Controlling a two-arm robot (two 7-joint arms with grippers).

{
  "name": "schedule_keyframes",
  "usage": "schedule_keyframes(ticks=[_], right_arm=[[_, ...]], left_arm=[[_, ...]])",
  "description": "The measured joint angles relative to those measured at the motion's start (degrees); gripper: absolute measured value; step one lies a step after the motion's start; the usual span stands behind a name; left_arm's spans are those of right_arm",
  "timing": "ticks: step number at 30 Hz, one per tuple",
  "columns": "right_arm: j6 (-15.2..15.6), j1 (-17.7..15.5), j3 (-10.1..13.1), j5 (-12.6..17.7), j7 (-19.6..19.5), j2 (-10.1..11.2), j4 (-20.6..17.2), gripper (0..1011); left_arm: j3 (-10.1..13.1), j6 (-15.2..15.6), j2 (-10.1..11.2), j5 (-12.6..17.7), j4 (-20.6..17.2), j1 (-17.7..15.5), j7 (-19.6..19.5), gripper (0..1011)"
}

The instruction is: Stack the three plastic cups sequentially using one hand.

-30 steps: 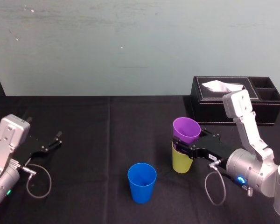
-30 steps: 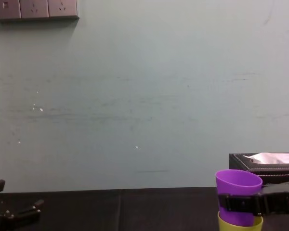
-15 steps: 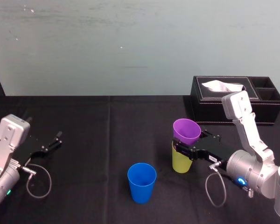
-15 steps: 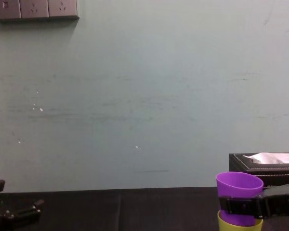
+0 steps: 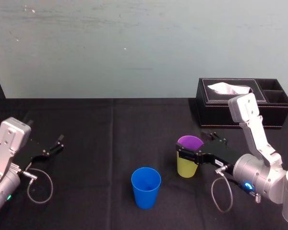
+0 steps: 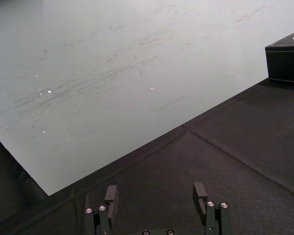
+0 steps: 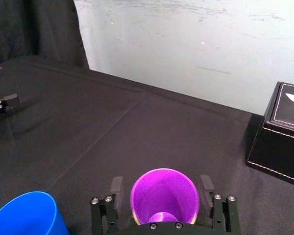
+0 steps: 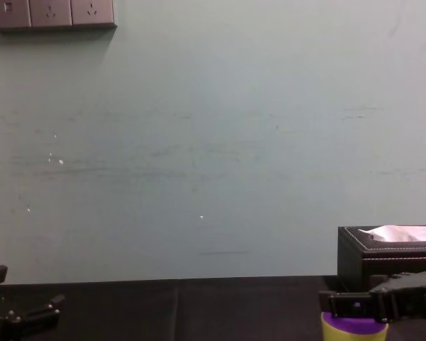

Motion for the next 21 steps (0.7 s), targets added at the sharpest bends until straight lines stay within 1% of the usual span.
schedule_keyframes(ticks=[1, 3, 15, 21], right_arm=[[0.01, 0.01, 0.0, 0.0, 0.0, 0.0, 0.01, 991], [0.02, 0.02, 0.0, 0.0, 0.0, 0.0, 0.02, 1003], [0.04, 0.04, 0.0, 0.05, 0.0, 0.0, 0.04, 1003], [-2.49, -0.8, 1.17, -0.28, -0.81, -0.17, -1.29, 1003]], left_arm=[[0.0, 0.0, 0.0, 0.0, 0.0, 0.0, 0.0, 1000], [0.0, 0.0, 0.0, 0.0, 0.0, 0.0, 0.0, 1000], [0.0, 0.0, 0.0, 0.0, 0.0, 0.0, 0.0, 1000], [0.0, 0.0, 0.0, 0.0, 0.0, 0.0, 0.0, 1000]])
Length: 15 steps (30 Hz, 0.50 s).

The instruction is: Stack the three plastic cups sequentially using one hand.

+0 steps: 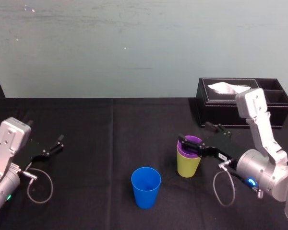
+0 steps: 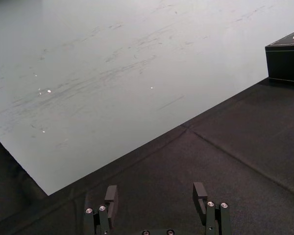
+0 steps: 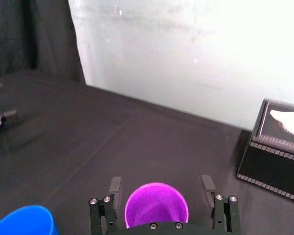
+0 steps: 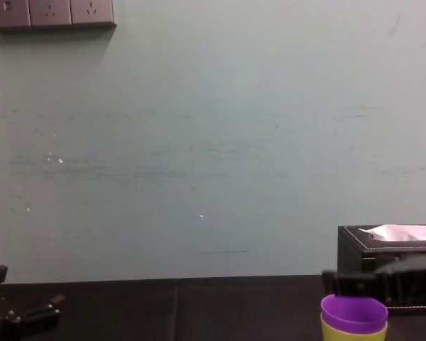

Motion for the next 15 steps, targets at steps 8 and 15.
schedule_keyframes(ticks=[8, 15], right_arm=[[-0.57, -2.36, 1.57, 0.75, 0.58, 0.98, -4.83, 1003], [1.06, -7.89, 2.38, 2.08, 2.79, 5.6, -11.88, 1003]], left_arm=[[0.0, 0.0, 0.0, 0.0, 0.0, 0.0, 0.0, 1000], [0.0, 0.0, 0.0, 0.0, 0.0, 0.0, 0.0, 1000]])
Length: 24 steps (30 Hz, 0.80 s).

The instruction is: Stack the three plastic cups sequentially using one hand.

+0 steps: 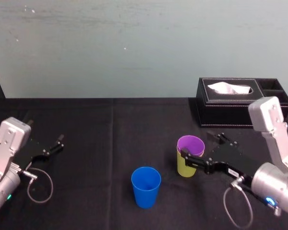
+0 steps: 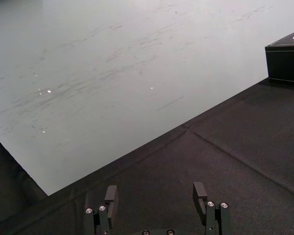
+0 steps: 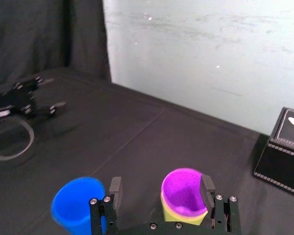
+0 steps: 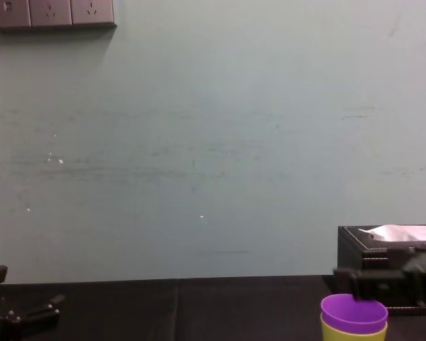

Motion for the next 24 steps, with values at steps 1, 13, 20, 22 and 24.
schedule_keyframes(ticks=[1, 13, 20, 22, 24], right_arm=[[0.04, -1.43, 0.41, 0.38, 0.4, 1.13, -1.28, 1003], [-1.89, -8.36, -0.05, 1.5, 3.43, 7.2, -5.58, 1003], [-2.39, -8.26, -2.98, 0.67, 4.46, 8.0, -4.26, 1003], [-2.37, -7.68, -3.97, 0.31, 4.64, 7.88, -3.55, 1003], [-2.26, -7.0, -4.9, -0.07, 4.72, 7.63, -2.8, 1003]], left_arm=[[0.0, 0.0, 0.0, 0.0, 0.0, 0.0, 0.0, 1000], [0.0, 0.0, 0.0, 0.0, 0.0, 0.0, 0.0, 1000], [0.0, 0.0, 0.0, 0.0, 0.0, 0.0, 0.0, 1000], [0.0, 0.0, 0.0, 0.0, 0.0, 0.0, 0.0, 1000], [0.0, 0.0, 0.0, 0.0, 0.0, 0.0, 0.0, 1000]])
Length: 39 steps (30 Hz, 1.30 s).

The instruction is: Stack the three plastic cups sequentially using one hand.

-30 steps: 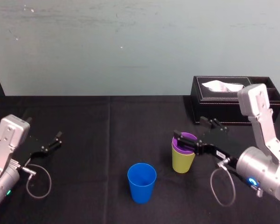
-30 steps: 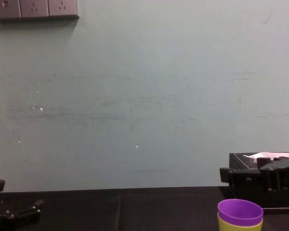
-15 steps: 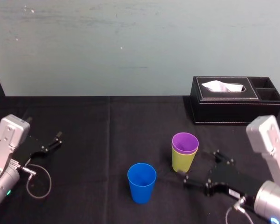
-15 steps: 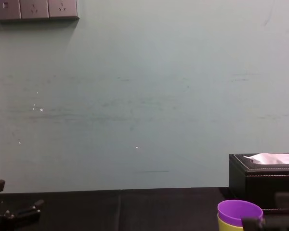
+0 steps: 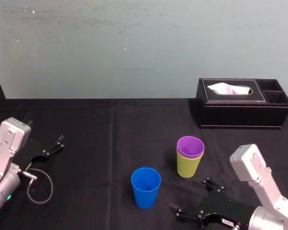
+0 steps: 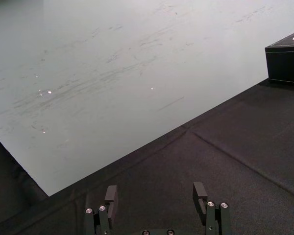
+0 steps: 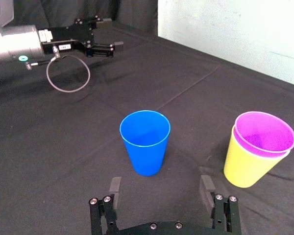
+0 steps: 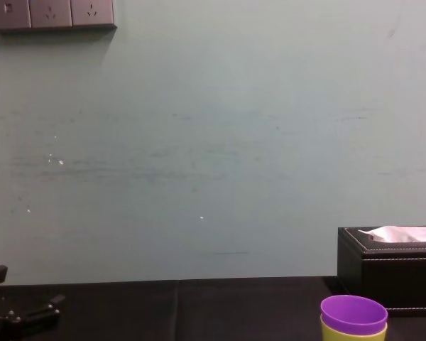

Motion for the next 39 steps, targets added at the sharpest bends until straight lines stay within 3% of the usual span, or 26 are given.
schedule_keyframes(ticks=[26, 39], right_arm=[[0.41, 6.79, -6.44, -2.79, 1.07, -4.31, 6.58, 1003], [0.71, 9.16, -8.05, -3.67, 1.18, -6.54, 9.12, 1003]], left_arm=[[0.0, 0.0, 0.0, 0.0, 0.0, 0.0, 0.0, 1000], [0.0, 0.0, 0.0, 0.0, 0.0, 0.0, 0.0, 1000]])
